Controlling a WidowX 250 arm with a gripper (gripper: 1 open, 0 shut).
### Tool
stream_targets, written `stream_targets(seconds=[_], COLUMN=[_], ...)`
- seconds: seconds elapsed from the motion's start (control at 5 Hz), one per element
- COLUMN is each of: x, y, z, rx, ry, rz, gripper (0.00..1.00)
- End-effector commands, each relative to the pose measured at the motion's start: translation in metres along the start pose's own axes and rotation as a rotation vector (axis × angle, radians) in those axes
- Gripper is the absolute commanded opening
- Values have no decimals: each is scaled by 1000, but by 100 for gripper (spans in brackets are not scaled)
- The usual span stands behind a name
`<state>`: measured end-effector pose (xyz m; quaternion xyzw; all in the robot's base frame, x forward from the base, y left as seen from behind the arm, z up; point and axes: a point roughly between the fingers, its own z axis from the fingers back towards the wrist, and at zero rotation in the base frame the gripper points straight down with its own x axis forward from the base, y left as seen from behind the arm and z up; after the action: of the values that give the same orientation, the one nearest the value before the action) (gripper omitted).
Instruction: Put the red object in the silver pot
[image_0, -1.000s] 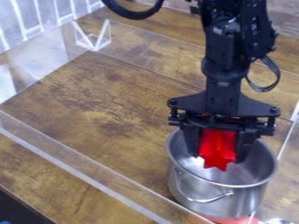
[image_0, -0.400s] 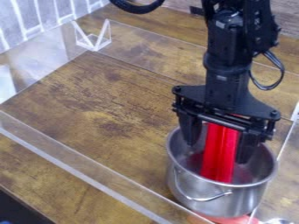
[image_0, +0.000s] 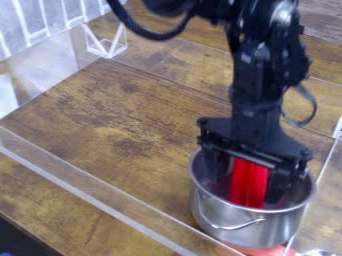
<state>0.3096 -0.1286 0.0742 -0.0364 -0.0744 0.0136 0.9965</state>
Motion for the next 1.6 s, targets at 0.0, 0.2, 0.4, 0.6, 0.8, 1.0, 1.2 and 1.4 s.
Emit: stream_targets(seconds=[0.0, 0.2, 0.4, 0.6, 0.8, 1.0, 1.2, 1.4], x=[10, 16, 10, 10, 10, 5, 4, 2], y=[6, 11, 8, 12, 16, 28, 27, 25], z=[0, -6, -1, -14, -26, -19, -22, -25], rx=[-18, -11, 4, 9, 13, 14, 8, -3], ry=[-52, -60, -63, -64, -64, -46, -22, 5], rz=[-25, -62, -29, -30, -30, -17, -53, -88], gripper=[100, 100, 100, 0, 100, 100, 100, 0])
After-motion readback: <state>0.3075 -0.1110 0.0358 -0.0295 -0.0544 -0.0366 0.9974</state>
